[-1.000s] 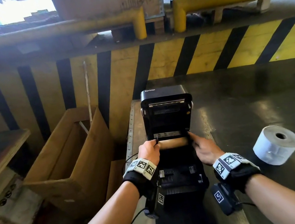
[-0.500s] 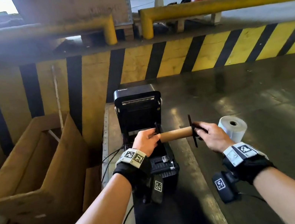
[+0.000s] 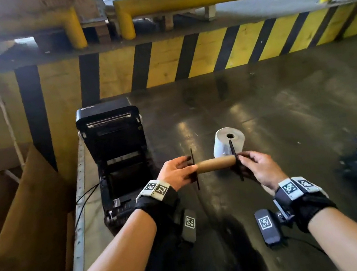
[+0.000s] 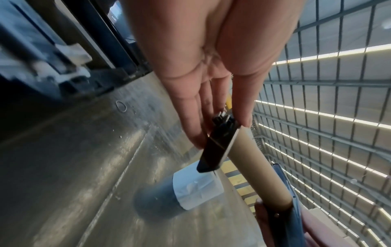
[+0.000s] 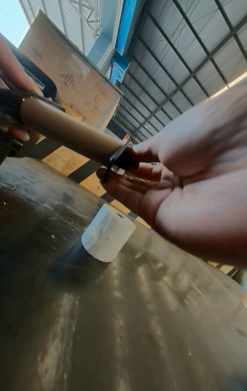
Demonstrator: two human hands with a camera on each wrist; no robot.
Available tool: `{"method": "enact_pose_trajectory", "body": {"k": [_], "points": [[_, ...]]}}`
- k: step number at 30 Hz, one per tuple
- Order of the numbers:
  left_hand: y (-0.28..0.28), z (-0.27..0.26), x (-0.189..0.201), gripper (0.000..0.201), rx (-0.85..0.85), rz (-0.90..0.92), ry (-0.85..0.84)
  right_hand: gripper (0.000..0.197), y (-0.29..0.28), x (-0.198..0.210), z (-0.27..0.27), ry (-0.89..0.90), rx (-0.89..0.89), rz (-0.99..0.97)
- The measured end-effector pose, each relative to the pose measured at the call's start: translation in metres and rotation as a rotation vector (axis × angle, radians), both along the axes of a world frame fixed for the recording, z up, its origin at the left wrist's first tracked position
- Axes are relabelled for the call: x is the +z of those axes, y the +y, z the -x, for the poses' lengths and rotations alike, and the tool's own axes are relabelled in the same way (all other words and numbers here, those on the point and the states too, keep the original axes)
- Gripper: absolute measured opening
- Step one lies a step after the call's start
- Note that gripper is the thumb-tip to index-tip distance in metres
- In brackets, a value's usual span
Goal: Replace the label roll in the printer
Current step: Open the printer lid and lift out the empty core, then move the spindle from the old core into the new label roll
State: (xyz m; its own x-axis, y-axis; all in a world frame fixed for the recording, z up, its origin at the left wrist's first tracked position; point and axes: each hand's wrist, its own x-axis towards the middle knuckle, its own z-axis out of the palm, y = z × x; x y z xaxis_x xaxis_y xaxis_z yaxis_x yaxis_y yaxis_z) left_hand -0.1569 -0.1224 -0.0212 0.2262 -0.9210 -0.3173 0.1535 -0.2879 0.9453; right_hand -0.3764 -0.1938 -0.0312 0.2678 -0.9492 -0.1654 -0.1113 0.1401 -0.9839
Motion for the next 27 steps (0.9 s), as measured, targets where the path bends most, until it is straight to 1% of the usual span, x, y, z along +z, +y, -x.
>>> {"method": "enact_pose_trajectory", "body": {"k": [3,5,6,7,9,10,11,13,15,16,19,21,22,24,27], "points": [[-0.014,0.014,-0.014,0.046,0.071,-0.024,-0.081,0.02,-0.019,-0.012,0.018,-0.01,0.024,-0.038],[-0.021,0.023,-0.026,0.047,0.086,-0.048,-0.185,0.019,-0.03,-0.022,0.034,-0.007,0.013,-0.05],[-0.022,0.03,-0.032,0.051,0.072,-0.075,-0.281,0.018,-0.035,-0.03,0.043,-0.004,0.007,-0.06],[-0.024,0.037,-0.041,0.053,0.05,-0.103,-0.426,0.017,-0.041,-0.039,0.053,-0.005,0.008,-0.083],[-0.024,0.053,-0.054,0.046,-0.025,-0.186,-0.753,0.016,-0.051,-0.058,0.07,0.007,0.02,-0.138],[-0.024,0.061,-0.062,0.044,-0.069,-0.219,-0.866,0.016,-0.057,-0.066,0.078,0.011,0.028,-0.168],[-0.025,0.067,-0.073,0.044,-0.111,-0.248,-0.945,0.015,-0.062,-0.076,0.086,0.012,0.035,-0.202],[-0.024,0.072,-0.09,0.046,-0.199,-0.325,-1.035,0.016,-0.067,-0.085,0.096,0.019,0.038,-0.238],[-0.021,0.076,-0.102,0.047,-0.258,-0.387,-1.066,0.016,-0.073,-0.093,0.106,0.057,0.061,-0.241],[-0.019,0.078,-0.104,0.046,-0.261,-0.399,-1.072,0.017,-0.077,-0.095,0.11,0.068,0.073,-0.238],[-0.016,0.079,-0.112,0.048,-0.202,-0.362,-1.073,0.016,-0.084,-0.096,0.114,0.044,0.091,-0.256],[-0.016,0.08,-0.113,0.051,-0.197,-0.387,-1.062,0.018,-0.086,-0.092,0.113,0.024,0.109,-0.257],[-0.018,0.08,-0.11,0.055,-0.197,-0.405,-1.049,0.018,-0.088,-0.09,0.112,0.018,0.124,-0.25],[-0.022,0.083,-0.097,0.061,-0.168,-0.38,-1.006,0.017,-0.091,-0.081,0.11,0.01,0.158,-0.236],[-0.034,0.088,-0.064,0.069,-0.09,-0.247,-0.867,0.017,-0.095,-0.062,0.103,-0.015,0.211,-0.201]]}}
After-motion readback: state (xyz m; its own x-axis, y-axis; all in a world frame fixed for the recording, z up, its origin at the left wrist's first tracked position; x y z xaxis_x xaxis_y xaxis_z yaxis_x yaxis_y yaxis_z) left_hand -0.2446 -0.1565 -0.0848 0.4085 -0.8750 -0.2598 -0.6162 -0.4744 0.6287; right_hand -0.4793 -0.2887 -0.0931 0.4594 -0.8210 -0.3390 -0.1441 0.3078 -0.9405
